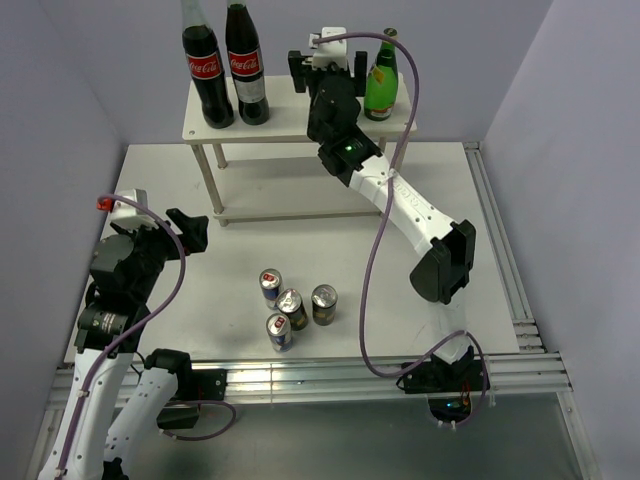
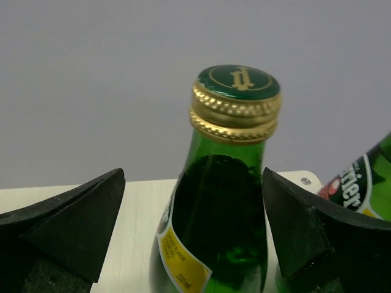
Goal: Place and organize the beverage onto the shelf
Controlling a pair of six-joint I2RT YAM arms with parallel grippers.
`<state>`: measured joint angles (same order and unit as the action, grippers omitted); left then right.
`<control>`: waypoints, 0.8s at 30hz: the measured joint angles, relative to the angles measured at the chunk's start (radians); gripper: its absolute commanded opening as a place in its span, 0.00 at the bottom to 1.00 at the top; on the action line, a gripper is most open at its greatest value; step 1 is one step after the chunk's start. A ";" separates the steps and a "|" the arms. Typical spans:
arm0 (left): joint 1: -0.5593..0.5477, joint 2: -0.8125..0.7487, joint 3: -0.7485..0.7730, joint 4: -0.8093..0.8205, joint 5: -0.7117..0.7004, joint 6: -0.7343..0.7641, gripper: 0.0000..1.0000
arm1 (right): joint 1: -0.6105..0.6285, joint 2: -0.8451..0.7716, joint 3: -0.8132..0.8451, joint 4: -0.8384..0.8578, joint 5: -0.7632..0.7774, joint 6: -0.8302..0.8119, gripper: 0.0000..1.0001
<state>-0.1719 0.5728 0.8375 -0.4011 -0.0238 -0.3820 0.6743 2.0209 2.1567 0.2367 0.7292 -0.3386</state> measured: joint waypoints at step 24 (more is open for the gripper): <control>0.000 -0.002 0.000 0.000 -0.001 0.000 0.99 | 0.039 -0.348 -0.396 0.034 0.006 0.051 1.00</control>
<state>-0.1719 0.5709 0.8375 -0.4011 -0.0246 -0.3820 0.7132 1.6730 1.7603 0.2703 0.7357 -0.2874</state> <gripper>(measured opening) 0.994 0.998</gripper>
